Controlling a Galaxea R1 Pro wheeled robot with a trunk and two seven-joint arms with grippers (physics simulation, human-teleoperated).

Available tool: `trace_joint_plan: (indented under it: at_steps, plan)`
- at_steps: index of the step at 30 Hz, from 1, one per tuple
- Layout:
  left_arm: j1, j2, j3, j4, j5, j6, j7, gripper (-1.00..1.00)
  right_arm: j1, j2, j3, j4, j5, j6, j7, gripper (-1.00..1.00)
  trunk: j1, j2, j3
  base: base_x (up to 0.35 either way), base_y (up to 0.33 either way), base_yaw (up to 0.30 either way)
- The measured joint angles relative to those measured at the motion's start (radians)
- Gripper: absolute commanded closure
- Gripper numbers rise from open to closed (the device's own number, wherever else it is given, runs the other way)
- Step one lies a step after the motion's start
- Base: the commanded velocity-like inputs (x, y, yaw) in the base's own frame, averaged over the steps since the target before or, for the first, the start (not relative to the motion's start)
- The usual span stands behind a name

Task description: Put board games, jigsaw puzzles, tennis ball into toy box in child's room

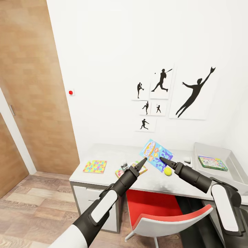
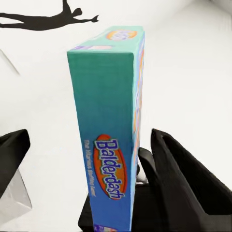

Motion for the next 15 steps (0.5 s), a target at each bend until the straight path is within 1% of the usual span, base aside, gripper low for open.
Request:
trace_joint_plan:
  at_steps: [15]
  plan:
    - [0.001, 0.0, -0.001, 0.0, 0.0, -0.002, 0.009, -1.0, 0.0, 0.001, 0.0, -0.001, 0.003, -0.001, 0.0, 1.0, 0.0, 0.0, 0.0, 0.0, 0.0, 0.0]
